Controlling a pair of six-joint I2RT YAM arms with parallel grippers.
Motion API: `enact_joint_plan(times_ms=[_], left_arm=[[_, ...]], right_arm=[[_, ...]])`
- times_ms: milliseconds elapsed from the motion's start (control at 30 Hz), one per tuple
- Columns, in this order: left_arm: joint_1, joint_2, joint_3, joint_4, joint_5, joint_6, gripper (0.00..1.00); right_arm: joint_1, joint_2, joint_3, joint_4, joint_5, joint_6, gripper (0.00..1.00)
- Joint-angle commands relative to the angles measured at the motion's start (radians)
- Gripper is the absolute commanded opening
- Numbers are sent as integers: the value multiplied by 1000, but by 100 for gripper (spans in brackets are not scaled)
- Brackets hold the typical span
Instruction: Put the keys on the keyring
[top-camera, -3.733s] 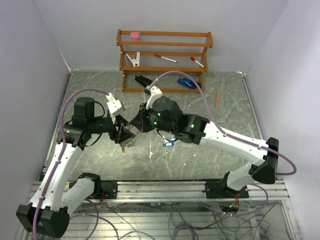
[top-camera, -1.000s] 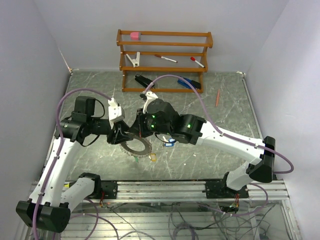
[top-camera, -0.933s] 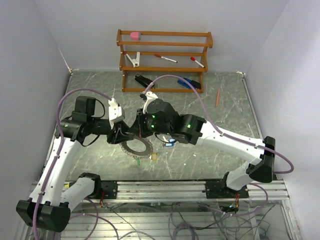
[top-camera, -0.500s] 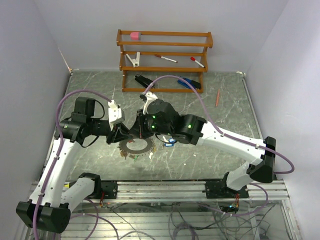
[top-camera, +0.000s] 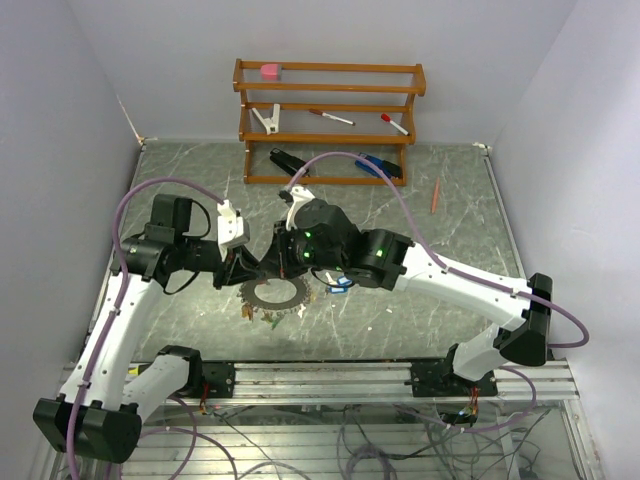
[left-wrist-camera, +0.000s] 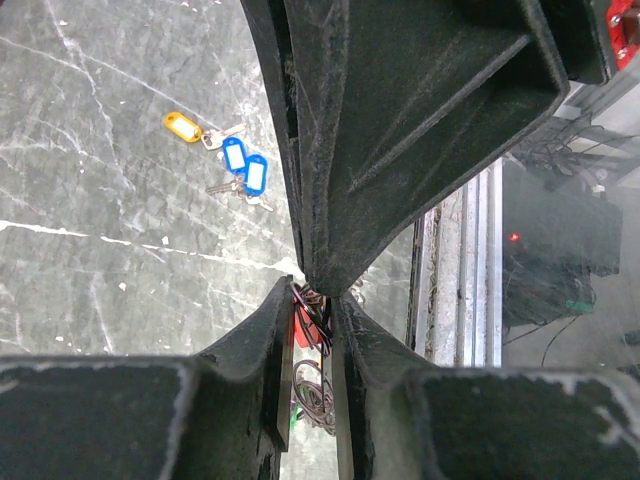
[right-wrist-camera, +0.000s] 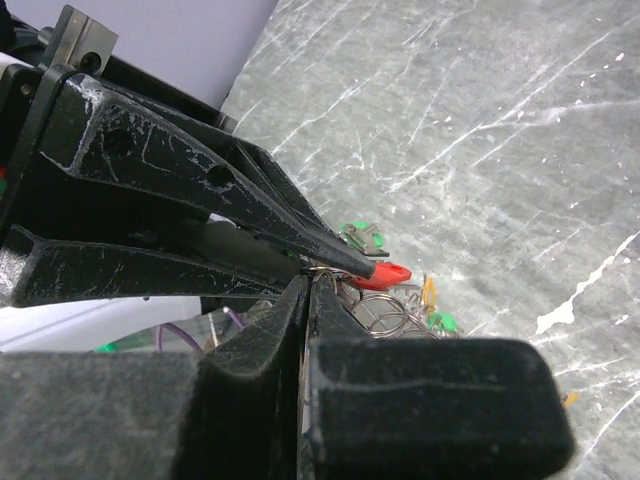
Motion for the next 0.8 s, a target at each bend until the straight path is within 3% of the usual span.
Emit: enact_joint_plan(times_ms=[0, 233, 467, 633, 767], left_arm=[[-1, 8, 7, -65, 77, 33, 7], [-1, 36, 24, -87, 95, 44, 7], [-1, 79, 49, -146, 116, 96, 7], [0, 100, 78, -195, 138, 133, 7], [-1, 100, 90, -187, 147, 111, 7]], right_arm=[[-4, -52, -5, 138, 1, -11, 0], [-4, -70, -22, 165, -9, -18, 2], [-3, -101, -28, 174, 21, -25, 31], [-3, -132, -23, 162, 68, -63, 37], [-13, -202, -29, 76, 243, -125, 48]])
